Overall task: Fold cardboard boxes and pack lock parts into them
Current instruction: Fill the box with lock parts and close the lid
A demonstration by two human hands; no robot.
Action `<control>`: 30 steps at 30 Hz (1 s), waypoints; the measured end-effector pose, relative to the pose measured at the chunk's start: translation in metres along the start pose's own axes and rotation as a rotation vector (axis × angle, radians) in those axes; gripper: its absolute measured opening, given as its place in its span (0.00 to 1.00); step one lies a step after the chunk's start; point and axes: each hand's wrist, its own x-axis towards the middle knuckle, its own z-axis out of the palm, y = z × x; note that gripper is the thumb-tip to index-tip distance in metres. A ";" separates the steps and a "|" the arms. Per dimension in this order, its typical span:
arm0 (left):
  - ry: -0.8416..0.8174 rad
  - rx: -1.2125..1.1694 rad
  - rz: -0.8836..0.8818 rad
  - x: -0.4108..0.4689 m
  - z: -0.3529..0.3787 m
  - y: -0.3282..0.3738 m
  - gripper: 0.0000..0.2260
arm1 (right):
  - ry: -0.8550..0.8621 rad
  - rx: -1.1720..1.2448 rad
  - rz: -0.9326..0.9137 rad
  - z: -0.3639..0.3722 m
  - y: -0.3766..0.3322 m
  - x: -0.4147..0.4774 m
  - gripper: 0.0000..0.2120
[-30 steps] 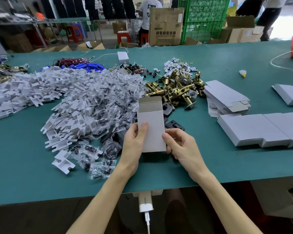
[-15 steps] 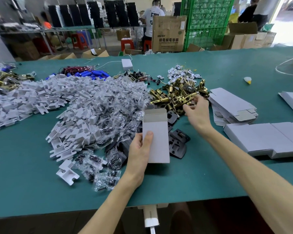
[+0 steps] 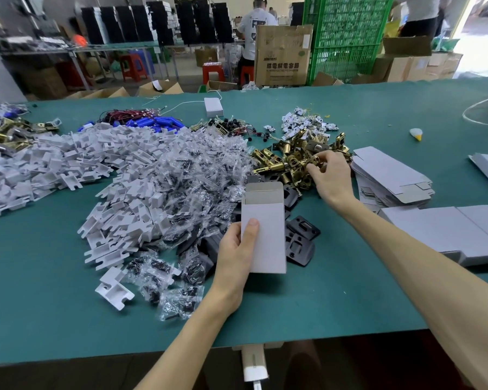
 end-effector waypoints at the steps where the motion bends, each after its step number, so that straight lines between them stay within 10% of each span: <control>1: 0.000 0.001 -0.001 0.000 0.000 0.000 0.20 | -0.004 -0.006 -0.016 -0.001 -0.002 0.000 0.15; 20: -0.017 0.008 -0.006 -0.002 -0.001 0.001 0.21 | 0.018 0.016 -0.057 -0.007 -0.039 -0.003 0.13; 30: -0.098 -0.079 0.035 -0.006 -0.002 0.005 0.19 | 0.017 0.397 -0.203 -0.043 -0.086 -0.030 0.08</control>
